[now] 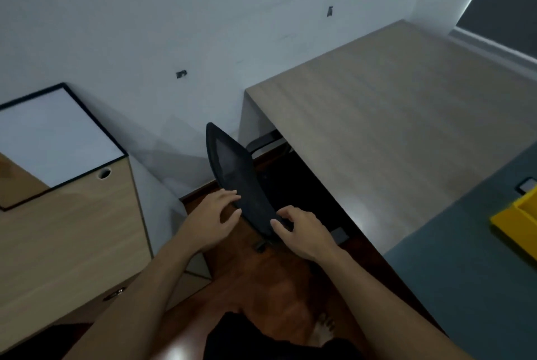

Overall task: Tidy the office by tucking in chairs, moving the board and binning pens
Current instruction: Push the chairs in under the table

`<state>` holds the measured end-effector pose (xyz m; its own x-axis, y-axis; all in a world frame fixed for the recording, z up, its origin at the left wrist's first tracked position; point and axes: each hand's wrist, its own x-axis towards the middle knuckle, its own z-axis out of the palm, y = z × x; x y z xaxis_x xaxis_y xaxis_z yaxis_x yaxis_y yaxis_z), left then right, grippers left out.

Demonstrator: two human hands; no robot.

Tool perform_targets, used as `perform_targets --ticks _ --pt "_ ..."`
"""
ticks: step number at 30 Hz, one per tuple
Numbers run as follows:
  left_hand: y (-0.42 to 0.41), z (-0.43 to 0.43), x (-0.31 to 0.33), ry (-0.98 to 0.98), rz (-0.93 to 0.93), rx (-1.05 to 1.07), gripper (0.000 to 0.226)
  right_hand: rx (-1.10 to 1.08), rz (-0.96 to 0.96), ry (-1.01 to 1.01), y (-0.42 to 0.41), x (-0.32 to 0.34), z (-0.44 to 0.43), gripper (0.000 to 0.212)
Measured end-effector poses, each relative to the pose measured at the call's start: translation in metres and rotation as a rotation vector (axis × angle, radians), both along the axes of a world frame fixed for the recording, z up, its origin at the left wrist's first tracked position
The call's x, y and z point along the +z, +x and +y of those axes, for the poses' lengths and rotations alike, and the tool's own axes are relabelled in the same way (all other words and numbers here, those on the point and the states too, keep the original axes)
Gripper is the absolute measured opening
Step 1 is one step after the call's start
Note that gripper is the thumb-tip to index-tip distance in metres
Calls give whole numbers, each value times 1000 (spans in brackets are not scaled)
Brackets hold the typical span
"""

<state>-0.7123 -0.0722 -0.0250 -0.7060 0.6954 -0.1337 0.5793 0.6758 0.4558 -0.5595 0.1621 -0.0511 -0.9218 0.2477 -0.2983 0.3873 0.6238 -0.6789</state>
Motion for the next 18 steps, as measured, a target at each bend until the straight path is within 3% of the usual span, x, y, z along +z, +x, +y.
perform_targets --ticks 11,18 --pt "-177 33 -27 -151 124 -440 67 -272 -32 -16 -103 -19 -39 61" --pt "-253 63 -49 -376 158 -811 66 -475 -135 -66 -135 -34 -86 65"
